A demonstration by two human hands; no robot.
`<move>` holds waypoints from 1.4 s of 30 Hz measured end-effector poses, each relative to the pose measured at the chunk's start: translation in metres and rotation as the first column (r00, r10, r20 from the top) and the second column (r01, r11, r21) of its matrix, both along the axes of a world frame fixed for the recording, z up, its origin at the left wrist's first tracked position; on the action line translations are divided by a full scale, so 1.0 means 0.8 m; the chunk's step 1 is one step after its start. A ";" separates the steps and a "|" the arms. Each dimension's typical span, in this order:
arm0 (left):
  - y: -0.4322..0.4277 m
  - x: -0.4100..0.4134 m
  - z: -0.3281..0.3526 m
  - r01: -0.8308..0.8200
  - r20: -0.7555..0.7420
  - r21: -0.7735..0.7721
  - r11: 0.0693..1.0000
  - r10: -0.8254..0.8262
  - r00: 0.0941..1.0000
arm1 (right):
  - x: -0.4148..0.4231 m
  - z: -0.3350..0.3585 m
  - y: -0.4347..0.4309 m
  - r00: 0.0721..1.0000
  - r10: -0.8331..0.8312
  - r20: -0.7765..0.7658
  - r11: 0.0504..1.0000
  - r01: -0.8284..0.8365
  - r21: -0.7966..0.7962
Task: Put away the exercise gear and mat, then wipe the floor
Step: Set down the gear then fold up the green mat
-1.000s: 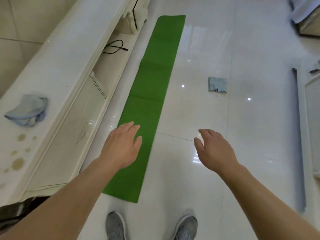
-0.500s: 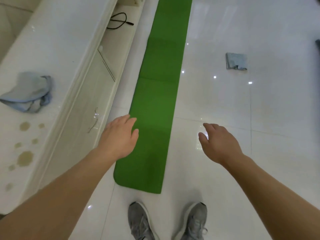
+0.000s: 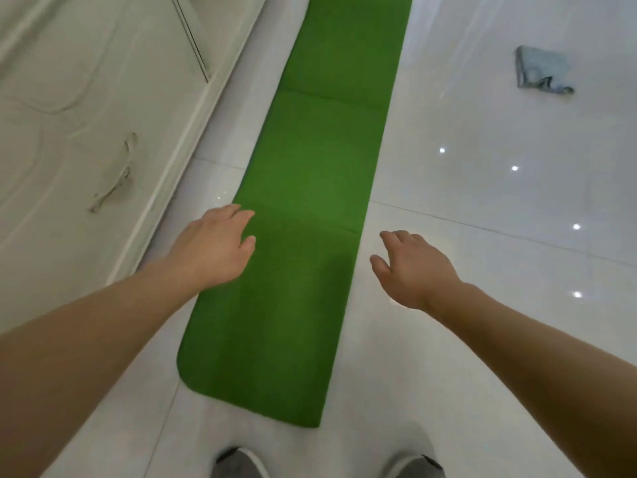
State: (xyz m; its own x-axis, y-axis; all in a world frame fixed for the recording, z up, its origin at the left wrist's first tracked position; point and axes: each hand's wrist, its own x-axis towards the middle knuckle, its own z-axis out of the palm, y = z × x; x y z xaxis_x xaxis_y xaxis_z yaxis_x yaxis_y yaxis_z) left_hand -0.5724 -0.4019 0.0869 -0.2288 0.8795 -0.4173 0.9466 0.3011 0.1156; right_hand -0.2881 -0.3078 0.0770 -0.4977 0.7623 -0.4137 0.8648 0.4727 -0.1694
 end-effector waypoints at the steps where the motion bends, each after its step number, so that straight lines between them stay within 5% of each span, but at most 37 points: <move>1: 0.004 -0.008 -0.019 -0.002 0.003 0.002 1.000 0.002 1.000 | -0.003 -0.019 0.003 1.000 0.010 0.007 1.000 -0.010 0.004; 14: 0.046 -0.092 -0.190 -0.130 0.030 0.064 0.989 0.128 0.991 | -0.046 -0.157 0.042 0.950 -0.216 -0.223 0.976 0.204 -0.077; 25: 0.088 -0.097 -0.198 -0.304 0.247 -0.010 0.953 0.297 0.922 | -0.057 -0.181 0.045 0.826 -0.439 -0.354 0.884 0.326 -0.335; 42: 0.090 -0.107 -0.171 -0.294 0.286 0.084 0.952 0.260 0.922 | -0.037 -0.151 0.068 0.786 -0.440 -0.435 0.895 0.344 -0.283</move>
